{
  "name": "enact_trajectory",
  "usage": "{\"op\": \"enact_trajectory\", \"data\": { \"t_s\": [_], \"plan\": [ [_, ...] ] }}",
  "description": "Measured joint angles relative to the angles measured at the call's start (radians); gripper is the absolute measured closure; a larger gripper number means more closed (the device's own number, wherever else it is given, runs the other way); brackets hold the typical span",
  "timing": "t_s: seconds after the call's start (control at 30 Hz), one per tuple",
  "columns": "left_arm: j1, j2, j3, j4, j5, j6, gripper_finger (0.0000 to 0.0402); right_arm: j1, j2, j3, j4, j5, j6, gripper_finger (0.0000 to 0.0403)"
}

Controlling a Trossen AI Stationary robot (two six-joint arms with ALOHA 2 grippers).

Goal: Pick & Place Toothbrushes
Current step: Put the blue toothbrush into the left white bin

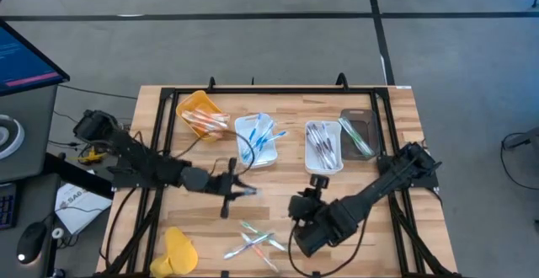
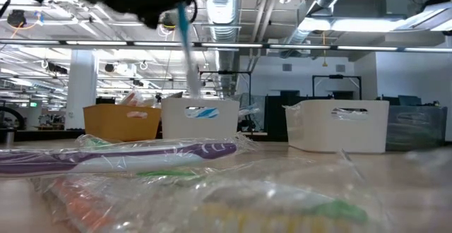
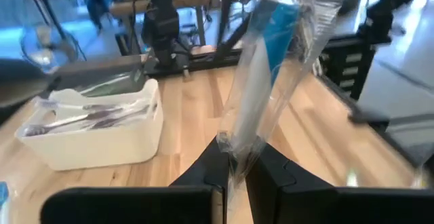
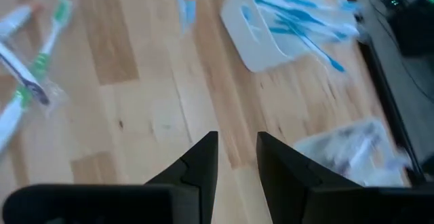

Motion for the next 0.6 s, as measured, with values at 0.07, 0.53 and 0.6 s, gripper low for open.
{"op": "enact_trajectory", "data": {
  "t_s": [0.07,0.53,0.6],
  "plan": [
    [0.051,-0.049,0.087,-0.163,0.047,-0.038,0.0384,0.019,0.0,0.0,-0.055,0.015,0.07,0.0307],
    [0.591,-0.103,0.445,-0.69,0.486,-0.178,0.0384,0.108,0.002,0.0,-0.141,0.137,0.177,0.0307],
    [0.655,-0.086,0.446,-0.708,0.511,-0.21,0.0384,0.108,0.002,0.0,-0.14,0.137,0.177,0.0307]
  ]
}}
